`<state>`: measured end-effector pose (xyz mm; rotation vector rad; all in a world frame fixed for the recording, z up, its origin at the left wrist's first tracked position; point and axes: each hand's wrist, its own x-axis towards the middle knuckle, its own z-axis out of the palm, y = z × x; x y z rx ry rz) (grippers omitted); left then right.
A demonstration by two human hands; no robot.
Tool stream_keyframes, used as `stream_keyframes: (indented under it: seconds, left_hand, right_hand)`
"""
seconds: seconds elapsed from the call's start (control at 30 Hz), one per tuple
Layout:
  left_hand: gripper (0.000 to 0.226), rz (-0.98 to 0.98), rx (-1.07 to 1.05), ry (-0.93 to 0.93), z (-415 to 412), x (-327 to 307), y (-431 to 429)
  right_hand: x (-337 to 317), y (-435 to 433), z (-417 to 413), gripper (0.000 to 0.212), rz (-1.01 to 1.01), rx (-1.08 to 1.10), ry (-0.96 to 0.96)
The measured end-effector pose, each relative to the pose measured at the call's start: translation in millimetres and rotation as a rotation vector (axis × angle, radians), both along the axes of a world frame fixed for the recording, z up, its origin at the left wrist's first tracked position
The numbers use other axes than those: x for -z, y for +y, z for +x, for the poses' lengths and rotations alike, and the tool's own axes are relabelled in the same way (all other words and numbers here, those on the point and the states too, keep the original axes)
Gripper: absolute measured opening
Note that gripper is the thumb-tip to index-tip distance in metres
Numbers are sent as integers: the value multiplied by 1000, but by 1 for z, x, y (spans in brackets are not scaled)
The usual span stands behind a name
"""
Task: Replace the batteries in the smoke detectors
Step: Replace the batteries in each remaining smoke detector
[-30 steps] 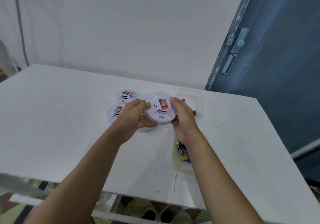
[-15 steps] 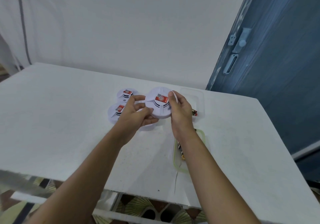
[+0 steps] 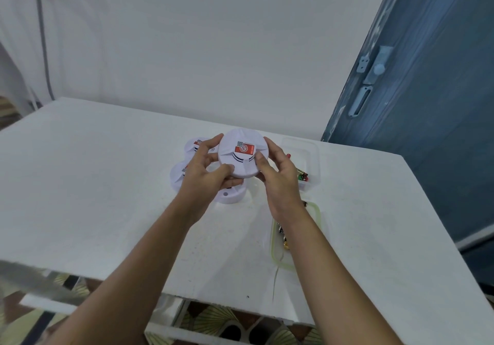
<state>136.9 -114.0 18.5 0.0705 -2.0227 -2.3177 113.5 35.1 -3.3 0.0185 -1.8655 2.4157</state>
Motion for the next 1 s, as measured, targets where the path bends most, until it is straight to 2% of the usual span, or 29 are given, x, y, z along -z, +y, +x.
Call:
stream_keyframes:
  seconds: [1.0]
  left_hand:
    - [61,-18,8,19,-2,4,1]
  right_hand:
    - [-7,0,8,39,19,13,24]
